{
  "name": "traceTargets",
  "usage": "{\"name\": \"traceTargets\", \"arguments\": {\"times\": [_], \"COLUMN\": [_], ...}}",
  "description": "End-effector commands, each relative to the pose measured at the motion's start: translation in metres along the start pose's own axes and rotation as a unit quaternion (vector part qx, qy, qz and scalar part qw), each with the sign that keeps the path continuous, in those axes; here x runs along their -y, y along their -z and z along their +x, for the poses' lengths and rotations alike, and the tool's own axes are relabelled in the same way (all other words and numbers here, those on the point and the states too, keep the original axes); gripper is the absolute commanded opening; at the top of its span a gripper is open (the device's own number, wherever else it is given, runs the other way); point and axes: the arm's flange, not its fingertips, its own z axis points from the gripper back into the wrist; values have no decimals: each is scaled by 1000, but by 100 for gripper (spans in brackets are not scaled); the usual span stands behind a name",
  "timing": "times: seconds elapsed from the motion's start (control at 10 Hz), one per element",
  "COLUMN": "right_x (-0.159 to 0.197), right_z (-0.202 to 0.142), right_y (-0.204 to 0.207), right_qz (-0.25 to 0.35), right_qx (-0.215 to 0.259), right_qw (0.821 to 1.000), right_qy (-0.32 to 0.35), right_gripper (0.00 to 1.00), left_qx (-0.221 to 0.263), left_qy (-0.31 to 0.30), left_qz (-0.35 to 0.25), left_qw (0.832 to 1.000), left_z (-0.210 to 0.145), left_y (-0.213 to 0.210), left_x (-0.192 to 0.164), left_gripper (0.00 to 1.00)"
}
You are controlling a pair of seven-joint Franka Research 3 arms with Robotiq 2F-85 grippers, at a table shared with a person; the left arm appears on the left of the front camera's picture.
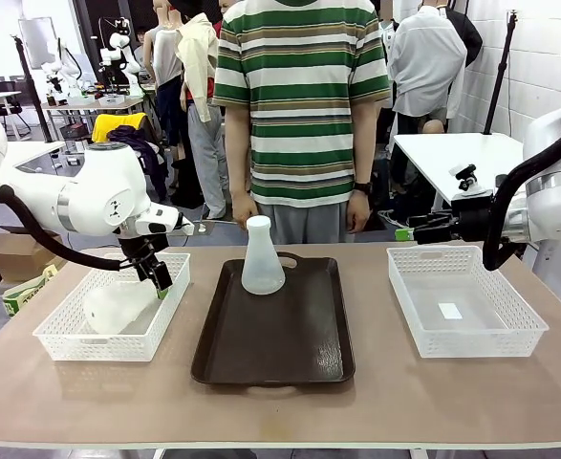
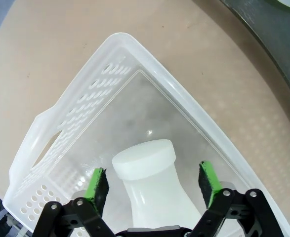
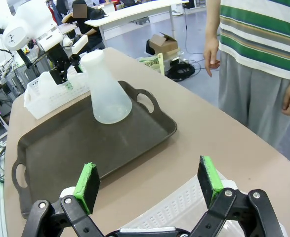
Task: Prepare the laboratory tools.
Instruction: Pick up the Big flask that the person points to.
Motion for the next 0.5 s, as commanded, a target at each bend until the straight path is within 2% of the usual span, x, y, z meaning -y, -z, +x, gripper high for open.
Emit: {"name": "traceTargets", "arguments": {"times": [0.0, 0.3, 0.4], "right_x": [0, 0, 0], "right_z": [-1, -1, -1], "right_y": [0, 0, 0], "right_qz": [0, 0, 0], "right_qx": [0, 0, 0], "right_qw": [1000, 1000, 1000], "right_qy": [1, 1, 1], "right_gripper": [100, 100, 100], "left_qx": [-4, -6, -7], "left_qy": [-13, -12, -12], "left_qz": [-4, -2, -2], "left_qw": [1000, 1000, 1000], "left_z": [4, 4, 5], "left_y": [0, 0, 0], "left_x": [-1, 2, 2], "left_gripper": [67, 11, 0]}}
